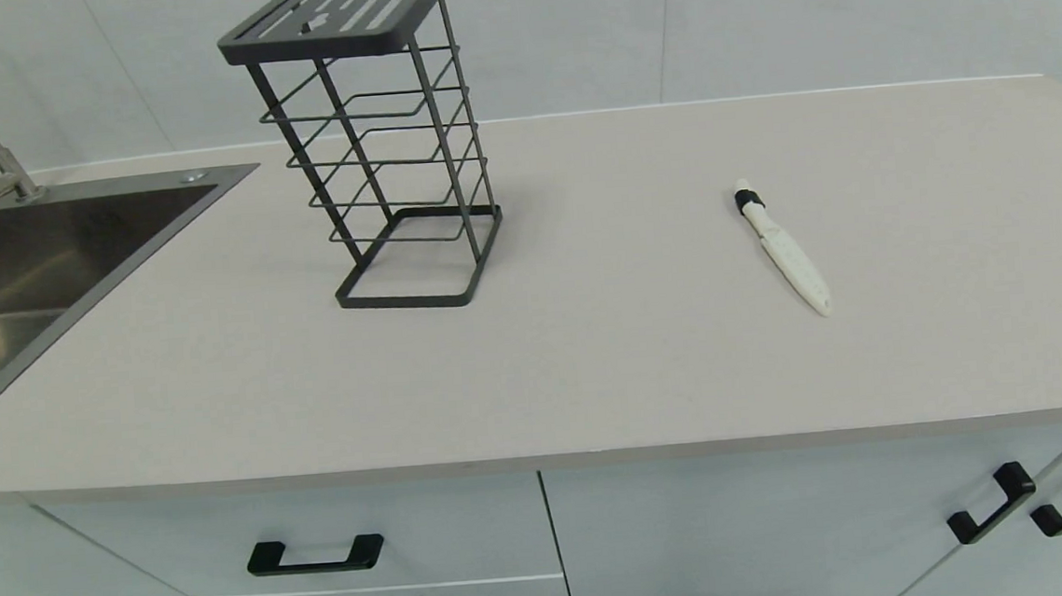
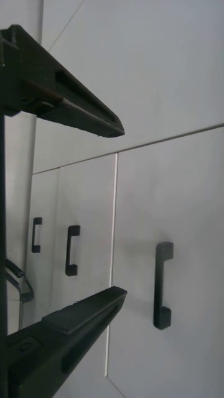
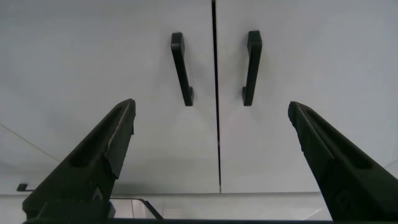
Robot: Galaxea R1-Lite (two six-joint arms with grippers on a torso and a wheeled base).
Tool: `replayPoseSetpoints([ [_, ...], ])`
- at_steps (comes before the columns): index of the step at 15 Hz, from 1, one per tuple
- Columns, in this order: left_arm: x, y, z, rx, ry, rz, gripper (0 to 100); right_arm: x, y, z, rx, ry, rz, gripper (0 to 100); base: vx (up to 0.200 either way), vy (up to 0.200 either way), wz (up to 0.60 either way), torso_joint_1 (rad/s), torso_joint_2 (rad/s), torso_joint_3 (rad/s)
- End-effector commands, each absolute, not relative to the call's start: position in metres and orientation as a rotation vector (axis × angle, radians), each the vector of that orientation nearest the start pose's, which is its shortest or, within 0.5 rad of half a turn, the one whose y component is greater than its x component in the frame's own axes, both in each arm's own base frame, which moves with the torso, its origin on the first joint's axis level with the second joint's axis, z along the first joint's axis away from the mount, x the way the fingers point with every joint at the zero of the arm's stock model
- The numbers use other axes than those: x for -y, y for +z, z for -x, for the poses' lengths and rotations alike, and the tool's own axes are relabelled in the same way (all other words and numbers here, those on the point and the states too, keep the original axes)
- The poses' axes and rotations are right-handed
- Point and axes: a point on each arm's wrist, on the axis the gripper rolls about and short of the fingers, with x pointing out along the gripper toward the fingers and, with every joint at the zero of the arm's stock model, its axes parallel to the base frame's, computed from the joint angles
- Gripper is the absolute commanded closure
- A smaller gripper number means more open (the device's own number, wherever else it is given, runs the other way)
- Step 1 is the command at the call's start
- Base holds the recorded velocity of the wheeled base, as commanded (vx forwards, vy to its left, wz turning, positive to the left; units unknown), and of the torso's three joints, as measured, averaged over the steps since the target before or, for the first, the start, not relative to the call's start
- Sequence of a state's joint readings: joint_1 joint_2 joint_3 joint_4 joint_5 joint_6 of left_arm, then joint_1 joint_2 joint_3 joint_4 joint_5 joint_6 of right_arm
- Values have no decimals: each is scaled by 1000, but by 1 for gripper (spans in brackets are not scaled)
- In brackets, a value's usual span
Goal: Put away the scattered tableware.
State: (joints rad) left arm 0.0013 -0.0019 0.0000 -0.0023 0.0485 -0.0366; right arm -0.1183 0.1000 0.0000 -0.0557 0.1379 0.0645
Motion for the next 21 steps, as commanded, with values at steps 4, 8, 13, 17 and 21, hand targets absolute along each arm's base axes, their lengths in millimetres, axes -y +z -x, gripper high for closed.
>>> replayPoseSetpoints([
  [4,-1,76,23,4,51,37,0,-5,83,15,-43,17,-51,0,0,0,0,145,-450,-212],
  [8,-1,76,23,4,51,37,0,-5,83,15,-45,19,-52,0,0,0,0,314,-488,-227],
  [13,-1,76,23,4,51,37,0,-5,83,15,-45,17,-52,0,0,0,0,290,-510,-247],
  [17,-1,76,23,4,51,37,0,-5,83,15,-45,17,-52,0,0,0,0,279,-535,-263],
  [21,-1,76,23,4,52,37,0,-5,83,15,-45,17,-53,0,0,0,0,294,-577,-276],
])
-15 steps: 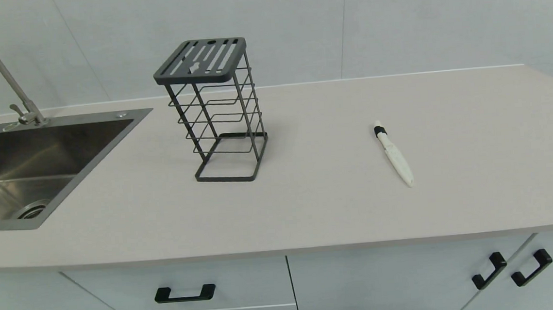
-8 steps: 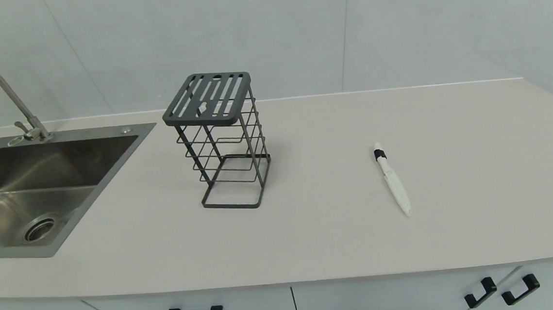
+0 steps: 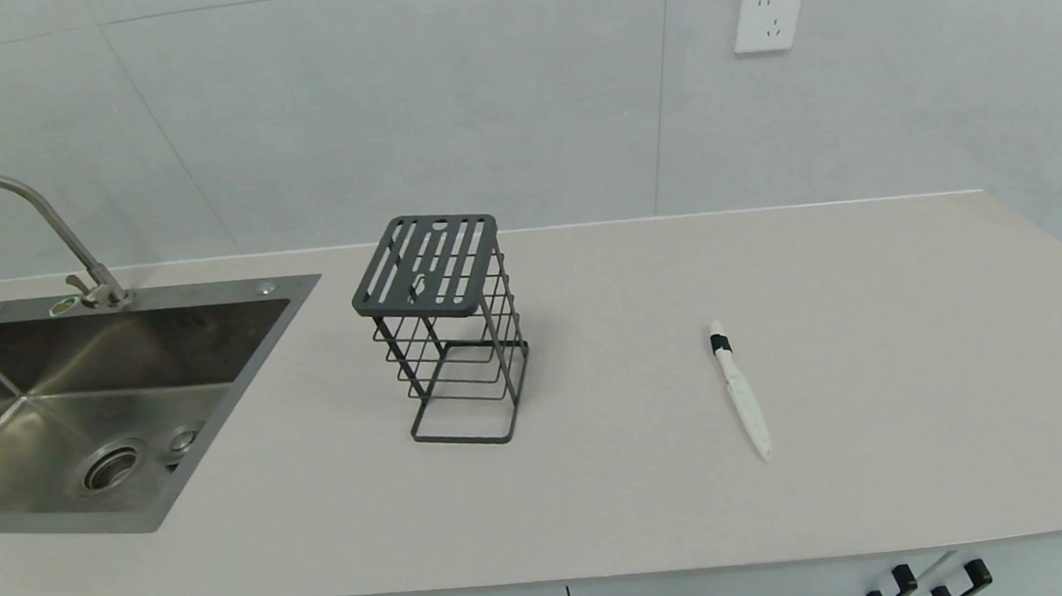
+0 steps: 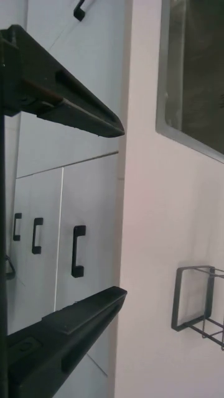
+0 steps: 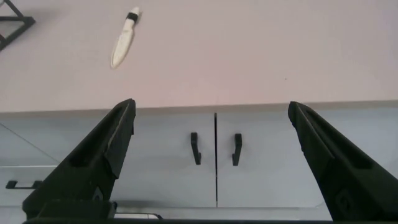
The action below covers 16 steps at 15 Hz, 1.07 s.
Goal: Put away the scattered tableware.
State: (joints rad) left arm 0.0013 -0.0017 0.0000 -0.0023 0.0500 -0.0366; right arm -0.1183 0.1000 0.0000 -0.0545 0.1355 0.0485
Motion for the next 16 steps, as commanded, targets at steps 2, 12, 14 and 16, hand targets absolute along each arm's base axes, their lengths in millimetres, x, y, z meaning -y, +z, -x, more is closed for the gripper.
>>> replayPoseSetpoints([
  [2,-1,76,23,4,52,35,0,-5,83,15,-45,16,-58,0,0,0,0,317,-603,-298],
  [12,-1,76,23,4,54,35,0,-5,83,15,-45,17,-50,0,0,0,0,164,-315,-157],
  [14,-1,76,23,4,54,35,0,-5,83,15,-45,19,-50,0,0,0,0,0,0,0],
  [16,-1,76,23,4,54,35,0,-5,83,15,-45,17,-47,0,0,0,0,0,0,0],
])
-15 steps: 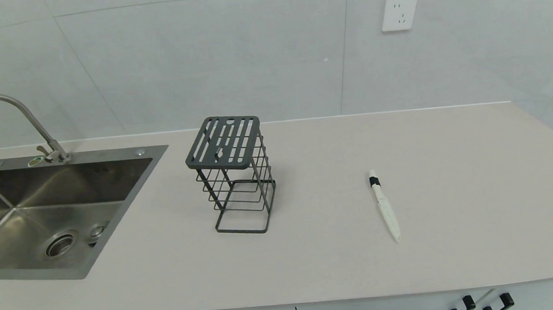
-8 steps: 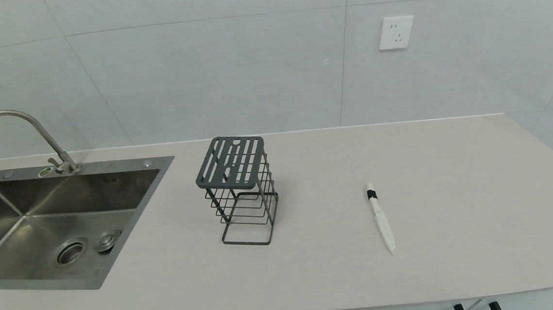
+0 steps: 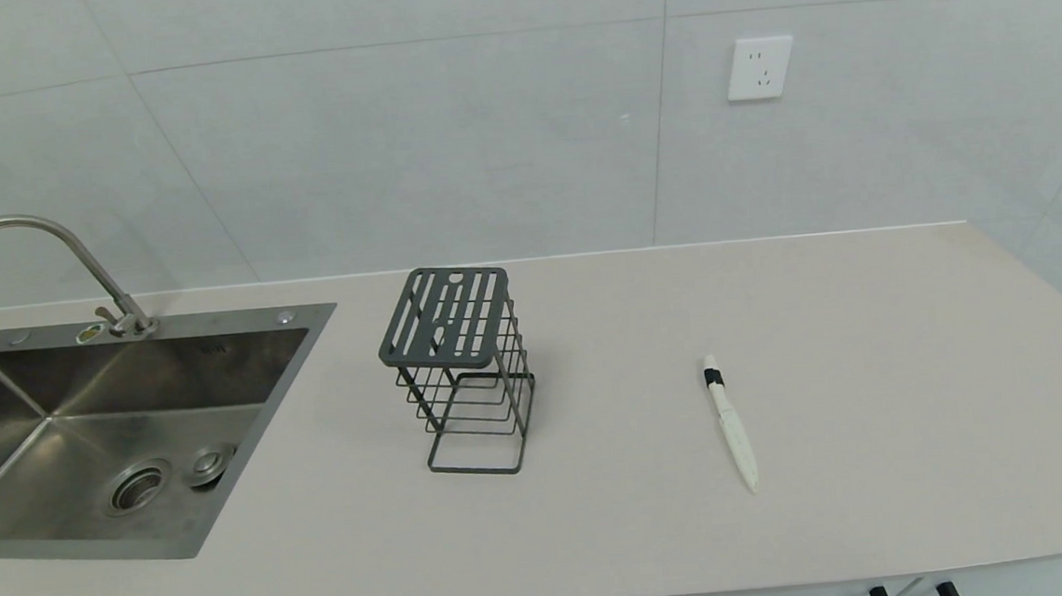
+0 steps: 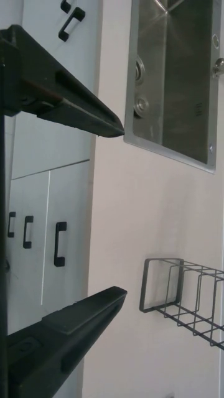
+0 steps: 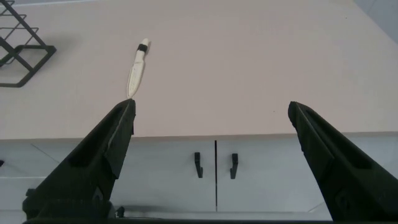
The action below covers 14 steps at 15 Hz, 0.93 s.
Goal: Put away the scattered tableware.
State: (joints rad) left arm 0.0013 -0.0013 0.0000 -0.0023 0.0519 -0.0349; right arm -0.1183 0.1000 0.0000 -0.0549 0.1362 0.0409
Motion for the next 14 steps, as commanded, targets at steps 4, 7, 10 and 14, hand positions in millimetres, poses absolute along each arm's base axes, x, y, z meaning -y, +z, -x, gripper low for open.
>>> replayPoseSetpoints([
  [4,-1,76,23,4,54,35,0,-5,83,15,-44,16,-44,0,0,0,0,18,-1,14],
  [7,-1,76,23,4,54,35,0,-5,83,15,-44,16,-49,0,0,0,0,212,-4,198],
  [10,-1,76,23,4,54,35,0,-5,83,15,-44,16,-50,0,0,0,0,284,-33,240],
  [14,-1,76,23,4,54,37,0,-5,83,15,-44,16,-50,0,0,0,0,243,-54,176],
])
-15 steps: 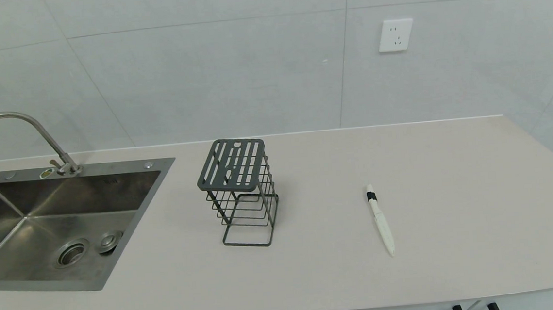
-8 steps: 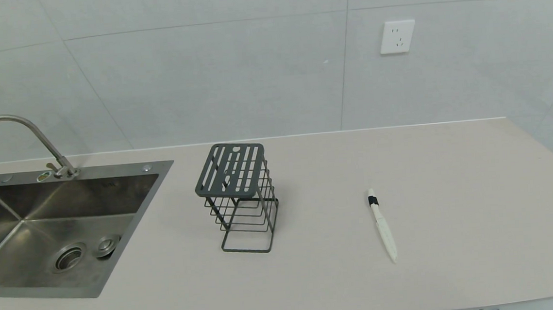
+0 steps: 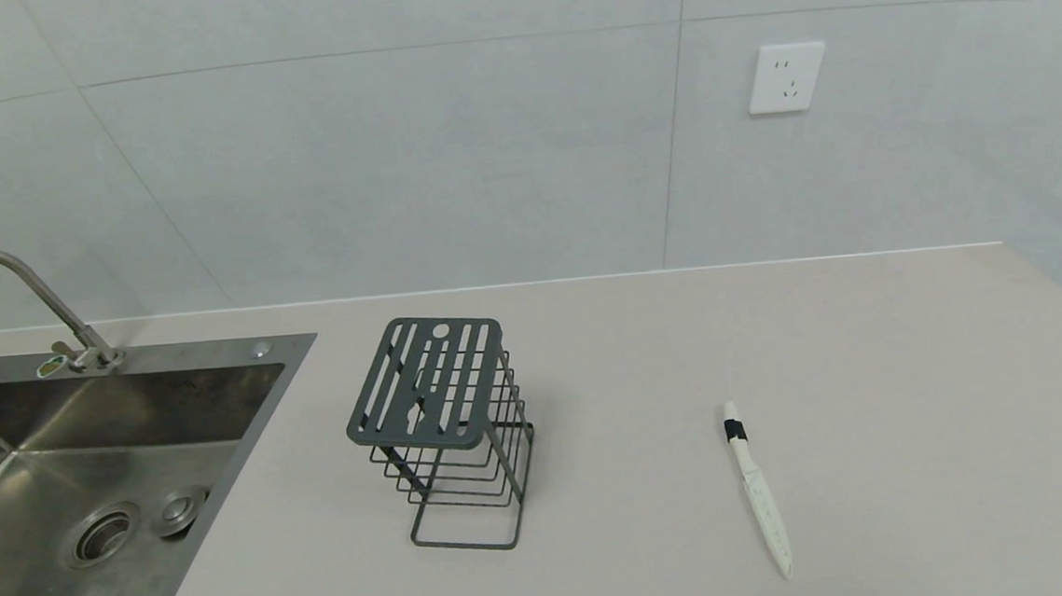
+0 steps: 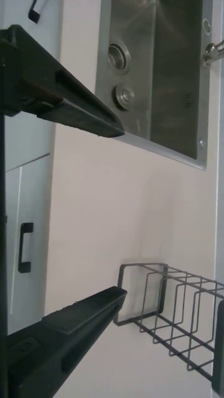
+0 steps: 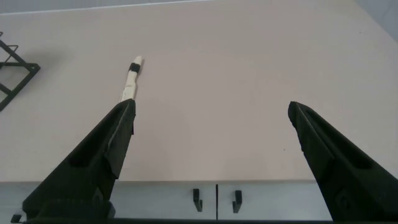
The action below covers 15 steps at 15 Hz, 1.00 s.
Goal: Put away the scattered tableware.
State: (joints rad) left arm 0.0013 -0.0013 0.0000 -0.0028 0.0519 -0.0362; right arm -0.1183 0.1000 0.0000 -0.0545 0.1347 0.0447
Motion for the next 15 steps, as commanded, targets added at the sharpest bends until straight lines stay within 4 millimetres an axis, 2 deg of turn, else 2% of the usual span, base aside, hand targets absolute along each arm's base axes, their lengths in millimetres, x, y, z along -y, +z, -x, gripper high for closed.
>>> replayPoseSetpoints([
  [1,-1,76,23,4,54,37,0,-5,83,15,-45,17,-50,0,0,0,0,80,-7,51],
  [11,-1,76,23,4,54,38,0,-5,83,15,-45,21,-43,0,0,0,0,-7,12,10],
  [15,-1,76,23,4,54,38,0,-5,82,15,-49,24,53,0,0,0,0,-89,220,117],
])
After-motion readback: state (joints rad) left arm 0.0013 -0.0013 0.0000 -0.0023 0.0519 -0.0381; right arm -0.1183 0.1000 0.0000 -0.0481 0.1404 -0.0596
